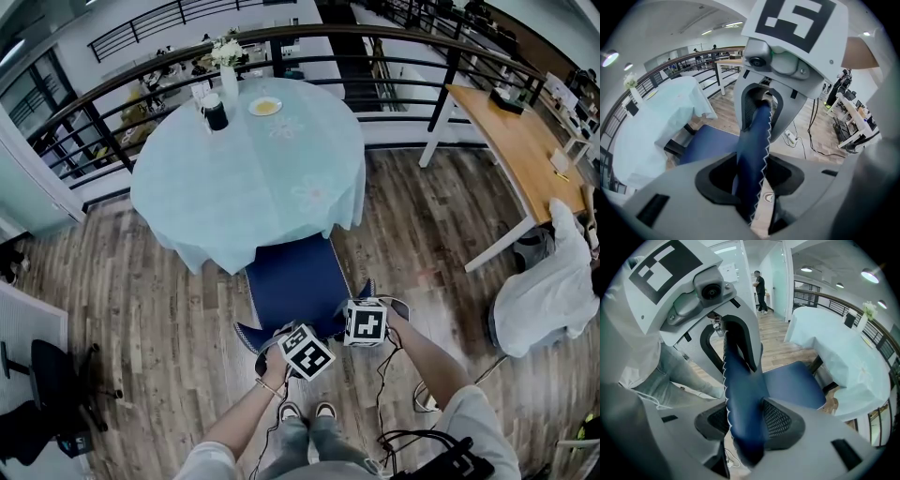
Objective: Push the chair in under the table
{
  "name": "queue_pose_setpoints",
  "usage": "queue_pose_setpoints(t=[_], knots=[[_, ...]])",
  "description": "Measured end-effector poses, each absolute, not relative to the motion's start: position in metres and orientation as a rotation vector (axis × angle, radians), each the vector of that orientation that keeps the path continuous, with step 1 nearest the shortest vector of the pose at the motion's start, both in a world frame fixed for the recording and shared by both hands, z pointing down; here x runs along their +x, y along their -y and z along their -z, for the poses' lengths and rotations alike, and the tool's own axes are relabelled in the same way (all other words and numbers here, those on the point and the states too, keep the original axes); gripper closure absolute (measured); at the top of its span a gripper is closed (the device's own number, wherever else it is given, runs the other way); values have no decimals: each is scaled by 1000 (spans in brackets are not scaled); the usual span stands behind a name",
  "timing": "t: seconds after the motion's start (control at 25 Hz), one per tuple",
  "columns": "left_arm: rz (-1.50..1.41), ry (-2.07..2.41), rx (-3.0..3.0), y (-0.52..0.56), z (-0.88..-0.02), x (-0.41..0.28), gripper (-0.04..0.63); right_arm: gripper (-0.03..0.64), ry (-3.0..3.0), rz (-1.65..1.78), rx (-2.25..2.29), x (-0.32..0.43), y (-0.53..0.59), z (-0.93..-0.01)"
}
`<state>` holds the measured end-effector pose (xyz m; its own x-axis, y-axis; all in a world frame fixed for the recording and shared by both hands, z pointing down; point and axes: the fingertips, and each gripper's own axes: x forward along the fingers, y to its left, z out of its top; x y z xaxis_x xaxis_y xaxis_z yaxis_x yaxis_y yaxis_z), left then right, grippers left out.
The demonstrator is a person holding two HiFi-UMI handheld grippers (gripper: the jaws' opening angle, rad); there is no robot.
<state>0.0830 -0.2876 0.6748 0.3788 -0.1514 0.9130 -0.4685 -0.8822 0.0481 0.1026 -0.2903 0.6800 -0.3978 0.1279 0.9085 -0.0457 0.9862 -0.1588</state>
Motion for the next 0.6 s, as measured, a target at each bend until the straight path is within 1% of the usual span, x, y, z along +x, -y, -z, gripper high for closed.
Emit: queue_pose_setpoints(t=[0.32, 0.6], knots=[[-1487, 576, 2326, 309, -676, 94, 426, 436, 1965, -165, -103, 112, 314, -680], [-1486, 598, 2324, 336, -674, 90, 425, 436, 1972, -156, -85, 108, 340, -680]])
